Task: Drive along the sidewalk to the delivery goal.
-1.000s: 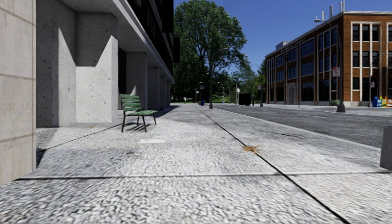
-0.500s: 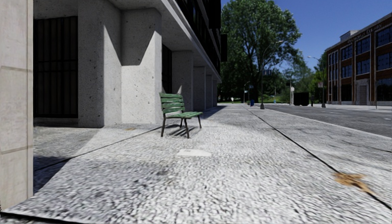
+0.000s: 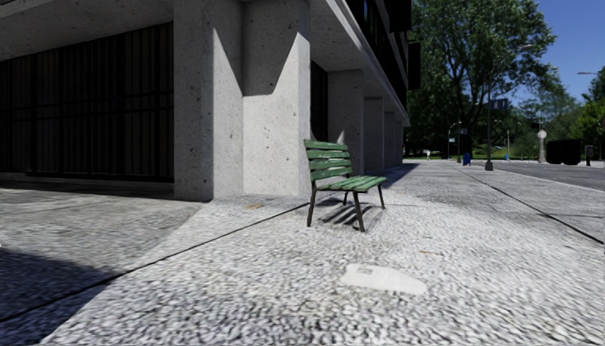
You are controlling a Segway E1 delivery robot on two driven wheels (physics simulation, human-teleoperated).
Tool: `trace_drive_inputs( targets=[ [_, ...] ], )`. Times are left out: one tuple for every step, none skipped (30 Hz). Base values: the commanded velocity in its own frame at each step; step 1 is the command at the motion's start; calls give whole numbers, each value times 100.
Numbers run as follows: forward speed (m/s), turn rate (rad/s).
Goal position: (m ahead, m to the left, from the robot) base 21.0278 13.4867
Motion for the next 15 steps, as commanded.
trace_drive_inputs(
  targets=[
    [200, 48],
    [200, 50],
    [200, 53],
    [200, 54],
    [200, 54],
    [200, 57],
    [200, 58],
    [200, 62],
    [200, 62],
    [200, 64],
    [200, 65],
    [200, 65],
    [200, 66],
    [200, 67],
    [200, 67]
  ],
)
